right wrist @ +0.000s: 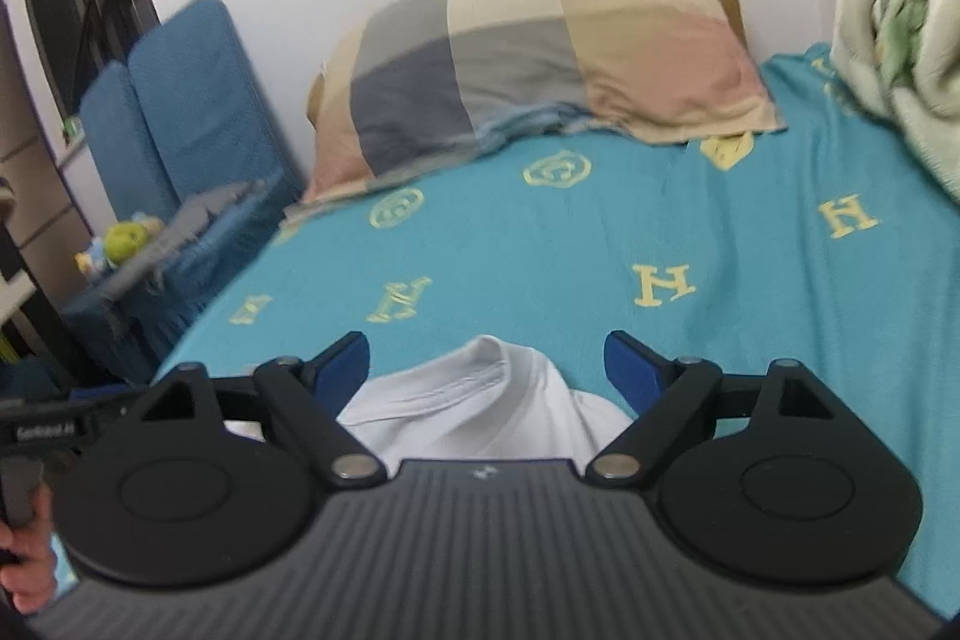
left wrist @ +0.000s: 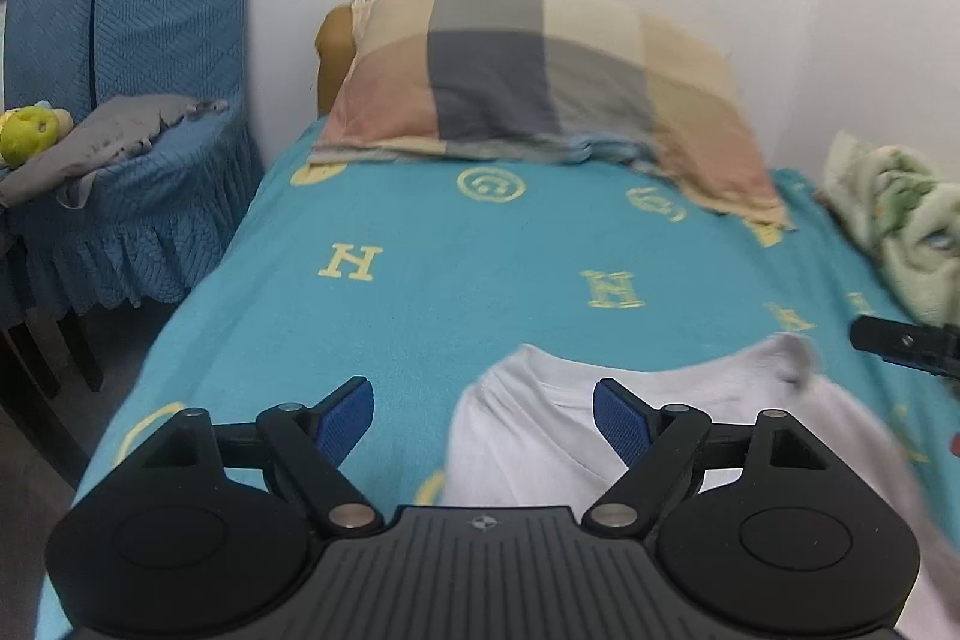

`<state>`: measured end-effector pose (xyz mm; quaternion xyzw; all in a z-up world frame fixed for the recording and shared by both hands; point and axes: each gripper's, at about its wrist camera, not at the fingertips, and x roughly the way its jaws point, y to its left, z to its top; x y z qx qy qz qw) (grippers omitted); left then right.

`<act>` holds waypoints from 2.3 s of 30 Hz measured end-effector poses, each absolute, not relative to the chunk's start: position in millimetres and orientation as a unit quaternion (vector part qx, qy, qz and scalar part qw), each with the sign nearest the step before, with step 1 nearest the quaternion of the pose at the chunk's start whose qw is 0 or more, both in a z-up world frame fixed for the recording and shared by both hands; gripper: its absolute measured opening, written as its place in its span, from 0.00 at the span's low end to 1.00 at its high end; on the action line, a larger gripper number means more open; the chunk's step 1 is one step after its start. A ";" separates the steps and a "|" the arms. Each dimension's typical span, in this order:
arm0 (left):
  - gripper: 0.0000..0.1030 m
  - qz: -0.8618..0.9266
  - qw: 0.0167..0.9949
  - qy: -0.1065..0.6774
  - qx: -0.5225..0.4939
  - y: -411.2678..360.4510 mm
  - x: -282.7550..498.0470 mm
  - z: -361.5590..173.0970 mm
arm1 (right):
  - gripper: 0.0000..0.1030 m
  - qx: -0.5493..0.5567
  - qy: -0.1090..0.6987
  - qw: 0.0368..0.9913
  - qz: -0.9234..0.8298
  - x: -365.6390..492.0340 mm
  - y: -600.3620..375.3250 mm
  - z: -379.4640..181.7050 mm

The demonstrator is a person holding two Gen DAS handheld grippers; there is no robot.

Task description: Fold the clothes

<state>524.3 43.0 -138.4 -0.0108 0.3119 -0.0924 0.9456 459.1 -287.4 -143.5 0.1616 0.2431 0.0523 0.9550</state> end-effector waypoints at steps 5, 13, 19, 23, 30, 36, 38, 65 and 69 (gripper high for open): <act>0.80 -0.102 0.951 0.290 -0.020 50.8 427.5 -101.6 | 0.84 0.139 0.228 0.962 0.052 383.6 -274.3 -99.8; 0.80 -0.090 0.959 0.263 -0.052 62.1 264.4 -65.9 | 0.84 0.126 0.211 0.968 0.051 252.3 -257.3 -62.3; 0.78 -0.112 0.961 0.247 -0.049 53.3 166.8 -47.8 | 0.84 0.122 0.203 0.970 0.049 159.2 -247.4 -38.0; 0.76 -0.121 0.956 0.256 -0.071 49.4 120.1 -42.4 | 0.84 0.138 0.202 0.968 0.058 114.2 -245.7 -32.1; 0.70 -0.106 0.956 0.266 -0.068 47.8 103.4 -55.8 | 0.84 0.164 0.216 0.961 0.054 78.9 -242.3 -36.8; 0.63 -0.084 0.953 0.288 -0.031 40.3 133.3 -82.5 | 0.84 0.163 0.226 0.959 0.044 84.7 -242.9 -42.3; 0.58 -0.080 0.951 0.298 -0.007 34.7 144.6 -93.1 | 0.84 0.169 0.237 0.956 0.038 89.7 -244.8 -46.9; 0.04 -0.104 0.946 0.269 -0.151 73.5 193.1 -97.2 | 0.84 0.228 0.330 0.914 0.064 132.4 -255.6 -91.3; 0.00 -0.076 0.952 0.248 -0.165 95.4 206.5 -71.1 | 0.84 0.223 0.336 0.913 0.063 128.4 -254.1 -92.2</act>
